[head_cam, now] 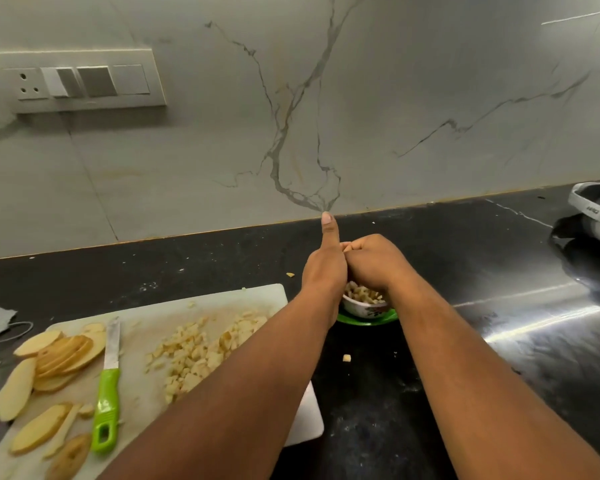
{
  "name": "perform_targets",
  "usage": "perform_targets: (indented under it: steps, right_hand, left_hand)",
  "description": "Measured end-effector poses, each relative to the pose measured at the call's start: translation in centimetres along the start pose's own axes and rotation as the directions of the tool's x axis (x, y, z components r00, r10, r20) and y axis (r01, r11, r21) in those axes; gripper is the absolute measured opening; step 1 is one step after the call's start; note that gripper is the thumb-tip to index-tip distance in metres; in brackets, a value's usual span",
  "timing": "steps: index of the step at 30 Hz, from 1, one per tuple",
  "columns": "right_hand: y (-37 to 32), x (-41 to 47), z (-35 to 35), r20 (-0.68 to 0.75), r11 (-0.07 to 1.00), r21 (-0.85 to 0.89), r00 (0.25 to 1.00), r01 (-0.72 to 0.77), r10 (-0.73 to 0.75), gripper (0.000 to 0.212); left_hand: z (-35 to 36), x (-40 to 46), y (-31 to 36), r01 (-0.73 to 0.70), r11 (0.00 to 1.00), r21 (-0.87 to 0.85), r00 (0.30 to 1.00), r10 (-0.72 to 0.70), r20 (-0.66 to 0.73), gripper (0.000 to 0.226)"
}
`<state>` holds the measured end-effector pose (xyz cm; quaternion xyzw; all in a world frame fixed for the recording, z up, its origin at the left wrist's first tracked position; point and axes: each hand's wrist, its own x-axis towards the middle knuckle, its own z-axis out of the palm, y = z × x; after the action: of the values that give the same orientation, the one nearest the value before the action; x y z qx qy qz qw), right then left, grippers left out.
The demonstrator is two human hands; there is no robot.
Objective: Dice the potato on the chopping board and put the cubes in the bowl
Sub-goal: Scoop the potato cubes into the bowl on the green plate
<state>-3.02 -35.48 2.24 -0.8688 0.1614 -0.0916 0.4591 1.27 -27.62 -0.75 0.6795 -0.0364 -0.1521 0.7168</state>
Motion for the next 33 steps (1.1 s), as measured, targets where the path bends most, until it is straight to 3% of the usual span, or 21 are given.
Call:
perform_targets:
  steps: [5,9,14,21,27,33]
  right_hand:
    - [-0.6,-2.1,1.8,0.032,0.997,-0.065,0.998,0.049,-0.047,0.038]
    - [-0.9,-2.8,2.0,-0.007,0.981,-0.131,0.989,0.143,-0.145,0.021]
    - [-0.6,-2.1,1.9,-0.092,0.979,-0.017,0.975,0.203,-0.204,0.016]
    - [-0.3,-1.7,2.2,-0.068,0.974,0.062,0.975,0.217,-0.213,0.021]
    - [-0.2,-2.0,2.5,-0.039,0.966,-0.022,0.965,0.258,-0.258,0.019]
    - [-0.2,-2.3,2.7,-0.028,0.941,-0.171,0.953,0.292,-0.301,0.013]
  left_hand:
    - [-2.7,-2.5,-0.6,-0.017,1.0,0.014,1.0,0.016,0.02,0.086]
    - [-5.1,-3.7,-1.0,-0.104,0.988,-0.112,0.987,0.116,0.108,0.094]
    - [-6.3,-4.0,-1.3,-0.228,0.956,-0.183,0.933,0.268,0.239,0.09]
    - [-6.6,-3.4,-1.0,-0.268,0.953,-0.14,0.942,0.289,0.168,0.08]
    - [-6.6,-3.6,-0.9,-0.245,0.958,-0.149,0.955,0.265,0.131,0.086]
    - [-6.6,-3.3,-1.1,-0.237,0.958,-0.159,0.959,0.257,0.122,0.077]
